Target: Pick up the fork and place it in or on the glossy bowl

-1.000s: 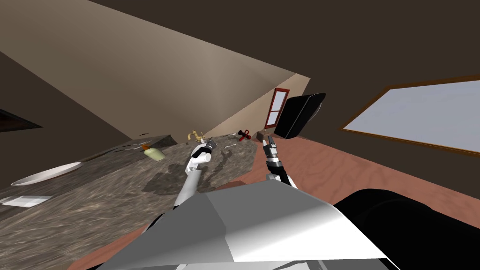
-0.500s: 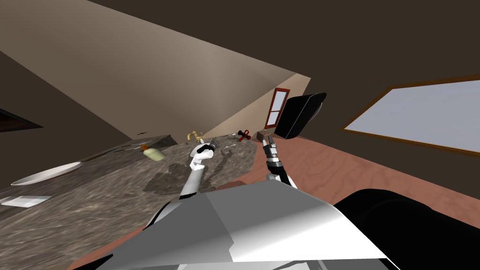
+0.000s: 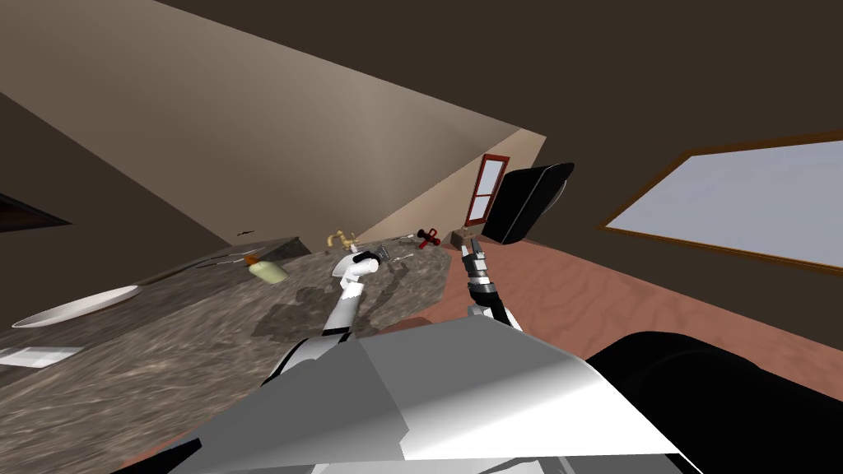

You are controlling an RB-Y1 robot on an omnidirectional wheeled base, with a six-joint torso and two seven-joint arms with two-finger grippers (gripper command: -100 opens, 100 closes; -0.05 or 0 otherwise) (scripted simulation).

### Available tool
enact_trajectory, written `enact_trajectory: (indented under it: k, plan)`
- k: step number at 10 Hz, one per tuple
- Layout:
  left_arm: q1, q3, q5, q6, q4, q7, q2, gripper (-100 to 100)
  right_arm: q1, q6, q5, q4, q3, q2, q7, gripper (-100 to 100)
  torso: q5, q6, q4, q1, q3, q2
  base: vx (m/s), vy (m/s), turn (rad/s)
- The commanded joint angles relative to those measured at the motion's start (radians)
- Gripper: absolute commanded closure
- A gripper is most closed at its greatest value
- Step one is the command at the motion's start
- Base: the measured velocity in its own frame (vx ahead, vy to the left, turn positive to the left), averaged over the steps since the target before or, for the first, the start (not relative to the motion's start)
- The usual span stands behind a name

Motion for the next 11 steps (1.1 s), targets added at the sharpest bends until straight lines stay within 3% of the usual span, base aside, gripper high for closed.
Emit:
enact_trajectory:
  k: [1,3,4,5,6,7,8,10,11]
  plan:
    - [-0.050,-0.011,0.026,0.050,0.050,0.019,0.010,-100,0.000,0.000,0.000,0.000,0.000,0.000,0.000,0,0.000,0.000,0.000,0.000,0.000,0.000,0.026,-0.016,-0.003]
    - [-0.060,-0.011,0.026,0.082,0.072,0.019,0.010,-100,0.000,0.000,0.000,0.000,0.000,0.000,0.000,0,0.000,0.000,0.000,0.000,0.000,-0.001,0.021,-0.009,-0.002]
    - [-0.107,-0.024,0.045,0.118,0.122,0.036,0.015,-100,0.000,0.000,0.000,0.000,0.000,0.000,0.000,0,0.000,0.000,0.000,0.000,0.000,0.000,0.021,-0.011,-0.005]
    - [-0.107,-0.024,0.045,0.139,0.133,0.036,0.015,-100,0.000,0.000,0.000,0.000,0.000,0.000,0.000,0,0.000,0.000,0.000,0.000,0.000,0.000,0.023,-0.011,-0.009]
    - [-0.151,-0.037,0.064,0.169,0.173,0.053,0.021,-100,0.000,0.000,0.000,0.000,0.000,0.000,0.000,0,0.000,0.000,0.000,0.000,0.000,0.000,0.029,-0.009,-0.008]
    - [-0.153,-0.037,0.064,0.193,0.194,0.053,0.021,-100,0.000,0.000,0.000,0.000,0.000,0.000,0.000,0,0.000,0.000,0.000,0.000,0.000,-0.001,0.031,-0.005,-0.013]
    - [-0.192,-0.051,0.082,0.224,0.224,0.070,0.026,-100,0.000,0.000,0.000,0.000,0.000,0.000,0.000,0,0.000,0.000,0.000,0.001,0.000,-0.001,0.043,-0.014,-0.014]
    - [-0.199,-0.051,0.082,0.245,0.254,0.070,0.026,-100,0.000,0.000,0.000,0.000,0.000,0.000,0.000,0,0.000,0.000,0.000,0.000,-0.001,-0.001,0.024,-0.010,-0.004]
    - [-0.242,-0.066,0.099,0.293,0.290,0.088,0.032,-100,0.000,0.000,0.000,0.000,0.000,0.000,0.000,0,0.000,0.000,0.000,0.001,0.000,0.000,0.025,-0.006,-0.020]
